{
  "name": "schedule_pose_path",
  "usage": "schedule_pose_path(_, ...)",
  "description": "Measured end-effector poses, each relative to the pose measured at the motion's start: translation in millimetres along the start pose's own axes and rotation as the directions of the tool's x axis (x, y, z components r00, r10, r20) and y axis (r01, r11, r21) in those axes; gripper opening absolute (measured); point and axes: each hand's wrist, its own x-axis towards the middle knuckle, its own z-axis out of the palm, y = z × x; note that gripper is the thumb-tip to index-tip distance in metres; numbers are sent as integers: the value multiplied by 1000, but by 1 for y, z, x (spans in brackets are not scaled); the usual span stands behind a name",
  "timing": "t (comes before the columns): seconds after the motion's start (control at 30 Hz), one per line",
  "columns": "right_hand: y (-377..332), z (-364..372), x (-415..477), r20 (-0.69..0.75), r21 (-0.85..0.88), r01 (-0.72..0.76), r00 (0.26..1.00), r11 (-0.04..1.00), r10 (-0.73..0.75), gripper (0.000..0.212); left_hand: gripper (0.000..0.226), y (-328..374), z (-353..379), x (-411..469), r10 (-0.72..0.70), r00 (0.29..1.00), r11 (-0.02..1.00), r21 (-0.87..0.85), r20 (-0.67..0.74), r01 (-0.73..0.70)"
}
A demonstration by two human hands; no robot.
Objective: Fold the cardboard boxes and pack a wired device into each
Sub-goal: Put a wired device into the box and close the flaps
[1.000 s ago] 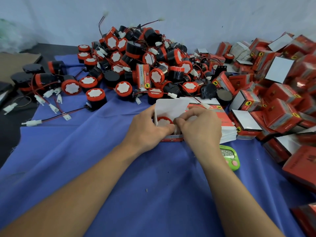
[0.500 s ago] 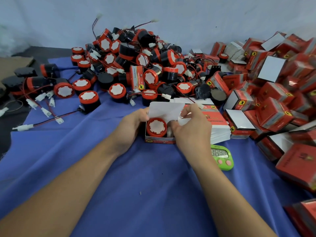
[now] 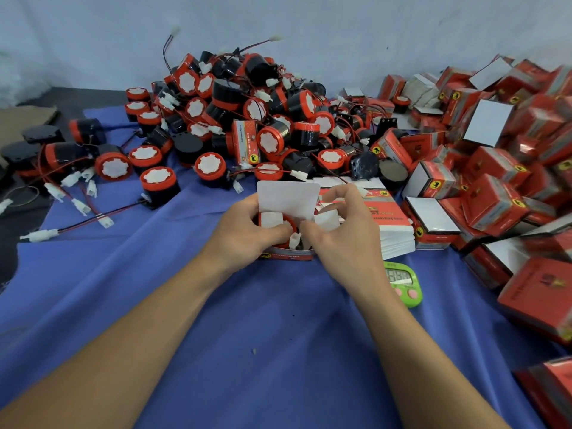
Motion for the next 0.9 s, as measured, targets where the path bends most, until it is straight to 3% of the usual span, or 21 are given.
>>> schedule_pose_path(0.07, 2, 4, -2, 1, -75, 52, 999, 996, -53, 36, 48, 2, 1, -2, 1, 1000, 1000, 2, 17, -1)
schedule_pose_path(0.2, 9, 10, 0, 3, -167, 50, 999, 985, -50, 24, 70, 4, -8, -5, 91, 963, 974, -222, 255, -33)
schedule_pose_path(0.27, 12, 10, 1, 1, -161, 37, 999, 986, -37, 21, 70, 4, -9, -5, 92, 955, 984, -170, 281, -45)
schedule_pose_path(0.4, 11, 9, 1, 26, -85, 44, 999, 995, -42, 12, 35, 0, 2, 0, -57, 998, 998, -36, 18, 58)
schedule_pose_path(0.5, 5, 8, 2, 50, 162, -78, 996, 984, 71, 7, 22, -6, 8, 6, -134, 984, 991, -26, -118, 132)
schedule_pose_path(0.6, 0, 4, 3, 118, 491, -247, 969, 835, 217, 20, 23, -9, 8, 8, -152, 980, 988, -60, -129, 146)
schedule_pose_path(0.67, -3, 0, 5, 186, 607, -326, 945, 725, 270, 26, 31, -9, 8, 8, -135, 984, 989, -79, -118, 126)
schedule_pose_path(0.73, -5, -3, 5, 254, 624, -352, 936, 698, 245, 27, 47, -8, 9, 7, -104, 988, 992, -85, -111, 95)
schedule_pose_path(0.83, -8, -3, 3, 282, 545, -286, 948, 788, 149, 21, 69, -5, 9, 5, -88, 991, 995, -65, -103, 82)
schedule_pose_path(0.9, -9, 0, 1, 259, 473, -231, 959, 850, 117, 25, 66, -6, 7, 6, -86, 992, 996, -18, -90, 85)
